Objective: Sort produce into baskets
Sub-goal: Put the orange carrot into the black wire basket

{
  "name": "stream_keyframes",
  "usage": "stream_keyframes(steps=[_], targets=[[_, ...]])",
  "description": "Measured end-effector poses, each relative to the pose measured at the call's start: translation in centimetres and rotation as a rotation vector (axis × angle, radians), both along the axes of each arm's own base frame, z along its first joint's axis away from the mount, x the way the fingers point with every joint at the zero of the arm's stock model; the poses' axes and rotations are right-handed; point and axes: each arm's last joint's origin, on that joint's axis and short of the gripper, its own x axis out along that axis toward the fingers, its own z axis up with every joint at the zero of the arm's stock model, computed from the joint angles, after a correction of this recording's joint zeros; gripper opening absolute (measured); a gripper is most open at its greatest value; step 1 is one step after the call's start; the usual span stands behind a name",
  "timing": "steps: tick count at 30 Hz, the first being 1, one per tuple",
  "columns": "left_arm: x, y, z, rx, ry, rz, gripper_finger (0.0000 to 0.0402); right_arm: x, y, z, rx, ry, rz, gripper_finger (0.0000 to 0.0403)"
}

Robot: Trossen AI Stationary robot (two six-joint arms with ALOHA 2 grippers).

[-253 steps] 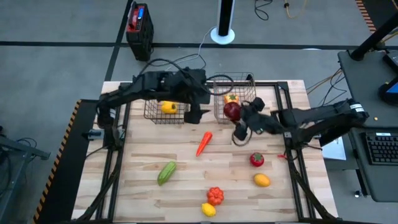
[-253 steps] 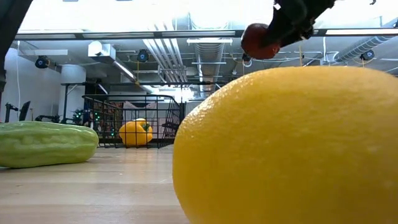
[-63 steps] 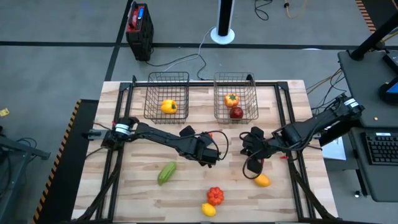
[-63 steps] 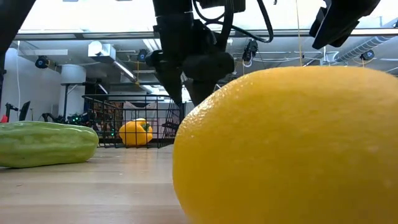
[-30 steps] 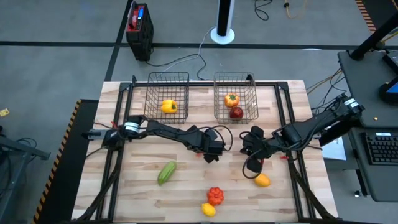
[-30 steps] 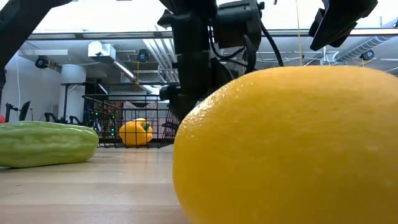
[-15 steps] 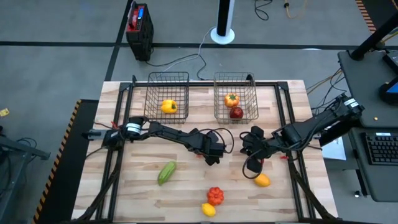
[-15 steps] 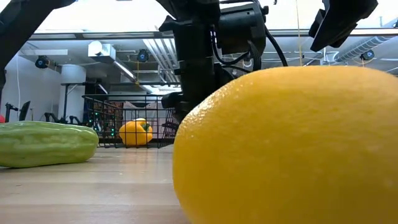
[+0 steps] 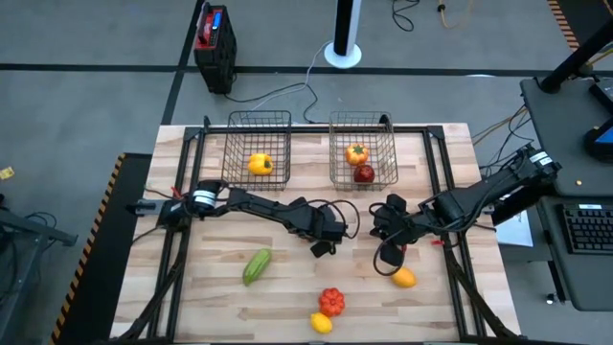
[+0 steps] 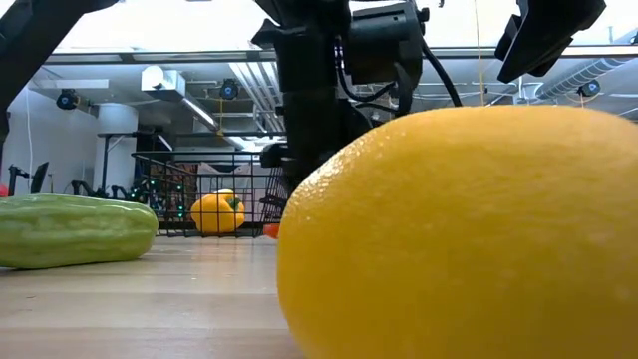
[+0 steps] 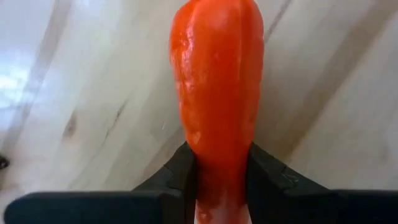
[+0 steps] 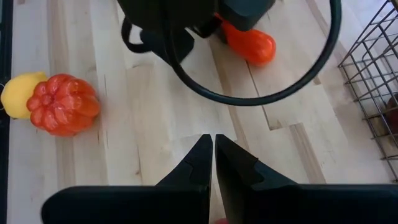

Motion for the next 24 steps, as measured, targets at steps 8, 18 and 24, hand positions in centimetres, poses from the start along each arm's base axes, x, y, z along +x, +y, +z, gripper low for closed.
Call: stream_keyframes(steps=[8,18,24], targets=[[-1.6,-1.5,5.0,0.134,0.120,-0.087,0.0080,0.0,0.0,0.0,-0.007,0.001,0.009,0.0013],[-3.3,-0.8,14.1,0.421,0.109,-0.138,0.0082,0.0,0.0,-0.1,-0.011,0.003,0.011,0.0013],[-5.7,1.9,18.3,0.442,0.048,-0.105,0.0083,-0.1,0.0,-0.2,-0.014,0.007,0.014,0.0013]])
